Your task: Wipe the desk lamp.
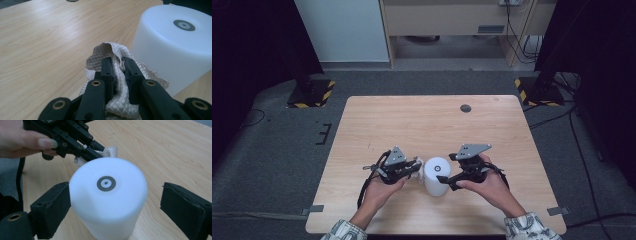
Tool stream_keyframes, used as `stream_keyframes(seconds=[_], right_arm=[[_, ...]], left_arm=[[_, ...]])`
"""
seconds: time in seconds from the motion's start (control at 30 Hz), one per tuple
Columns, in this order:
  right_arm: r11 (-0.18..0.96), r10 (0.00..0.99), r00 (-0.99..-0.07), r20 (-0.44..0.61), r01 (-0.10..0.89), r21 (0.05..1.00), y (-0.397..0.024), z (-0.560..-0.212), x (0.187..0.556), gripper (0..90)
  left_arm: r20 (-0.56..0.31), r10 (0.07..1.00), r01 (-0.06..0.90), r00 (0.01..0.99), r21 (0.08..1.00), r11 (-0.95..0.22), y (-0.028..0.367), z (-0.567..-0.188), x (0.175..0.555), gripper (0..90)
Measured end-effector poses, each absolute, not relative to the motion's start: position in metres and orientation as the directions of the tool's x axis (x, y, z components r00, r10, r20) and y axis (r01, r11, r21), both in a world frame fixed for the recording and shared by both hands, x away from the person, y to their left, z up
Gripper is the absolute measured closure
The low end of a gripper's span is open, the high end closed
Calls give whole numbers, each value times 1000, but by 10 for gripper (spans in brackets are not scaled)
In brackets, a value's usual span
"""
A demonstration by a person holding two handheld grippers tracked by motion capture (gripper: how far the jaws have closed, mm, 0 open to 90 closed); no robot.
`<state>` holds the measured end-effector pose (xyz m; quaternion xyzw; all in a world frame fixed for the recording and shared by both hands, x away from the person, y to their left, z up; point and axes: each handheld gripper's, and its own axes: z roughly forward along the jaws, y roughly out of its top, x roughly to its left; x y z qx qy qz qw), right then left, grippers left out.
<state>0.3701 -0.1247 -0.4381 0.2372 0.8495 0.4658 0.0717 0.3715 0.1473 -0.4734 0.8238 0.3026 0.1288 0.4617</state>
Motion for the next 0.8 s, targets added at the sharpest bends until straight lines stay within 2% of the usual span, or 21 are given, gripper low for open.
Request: stream_keyframes(seconds=[0.43,0.8], right_arm=[[529,439,-893,95,343,776,-110,-449,372,95],[529,444,-892,90,342,776,-113,-449,374,95]], left_arm=[[-80,583,370,808,840,-397,151,-467,365,793],[-76,530,381,844,781,-494,139,-480,357,794]])
